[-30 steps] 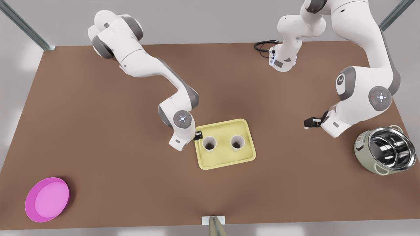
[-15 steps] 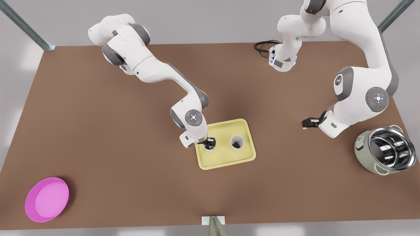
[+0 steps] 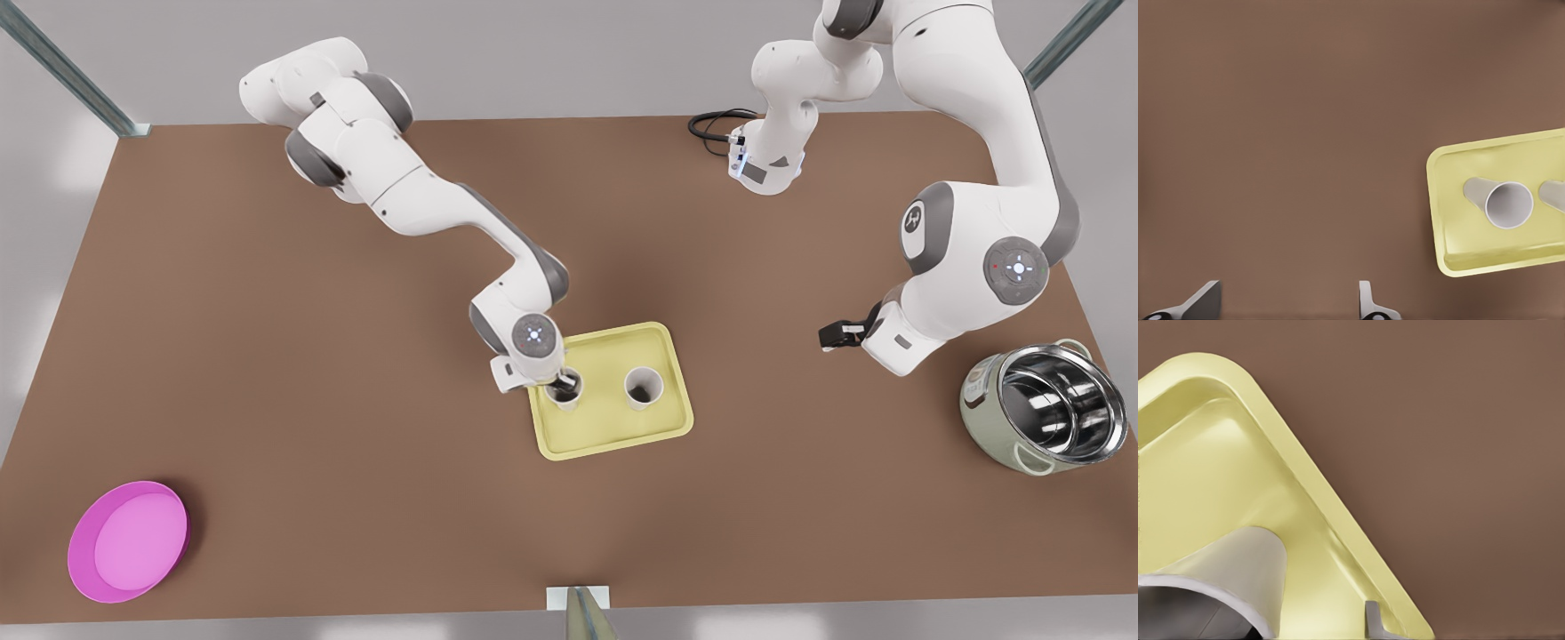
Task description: Use the left arm to pick up the white IKEA cup from the tray and place it on the middle-left position; use the right arm to pick up the white IKEA cup from the tray and place it on the middle-right position
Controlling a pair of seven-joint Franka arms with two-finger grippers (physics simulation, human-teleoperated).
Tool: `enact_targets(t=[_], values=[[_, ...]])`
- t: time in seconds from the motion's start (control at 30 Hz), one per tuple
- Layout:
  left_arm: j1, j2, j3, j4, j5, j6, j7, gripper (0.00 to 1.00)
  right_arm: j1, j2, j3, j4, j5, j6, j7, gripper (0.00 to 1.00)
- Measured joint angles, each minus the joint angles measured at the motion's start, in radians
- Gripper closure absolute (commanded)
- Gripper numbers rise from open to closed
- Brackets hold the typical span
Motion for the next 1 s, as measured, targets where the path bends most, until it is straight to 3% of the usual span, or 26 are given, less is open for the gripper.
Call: enact_targets(t=[0.4, 0.5, 0.57, 0.73, 0.87, 1.0], values=[[-0.016, -0.001, -0.007, 0.001, 0.001, 0.001, -0.02, 0.0, -0.016, -0.012, 0.001, 0.027, 0.085, 0.044, 0.058, 0.86], [-0.07, 0.002, -0.01, -0.001, 0.002, 0.026, -0.026, 0.0, -0.195, -0.063, 0.126, 0.032, 0.087, 0.039, 0.053, 0.86], [-0.133, 0.041, -0.01, -0.002, 0.002, 0.055, -0.031, 0.0, -0.289, -0.101, 0.155, 0.032, 0.035, -0.002, 0.018, 0.86], [-0.351, 0.223, -0.011, 0.005, -0.008, 0.189, -0.105, 0.0, -0.509, -0.113, 0.165, 0.023, -0.123, -0.083, -0.156, 0.86], [-0.375, 0.344, -0.01, 0.08, -0.011, 0.275, -0.173, 0.0, -0.641, -0.066, 0.161, 0.022, -0.226, -0.062, -0.342, 0.86], [-0.374, 0.405, -0.009, 0.053, -0.01, 0.353, -0.226, 0.0, -0.674, -0.036, 0.157, 0.02, -0.26, -0.017, -0.514, 0.86]])
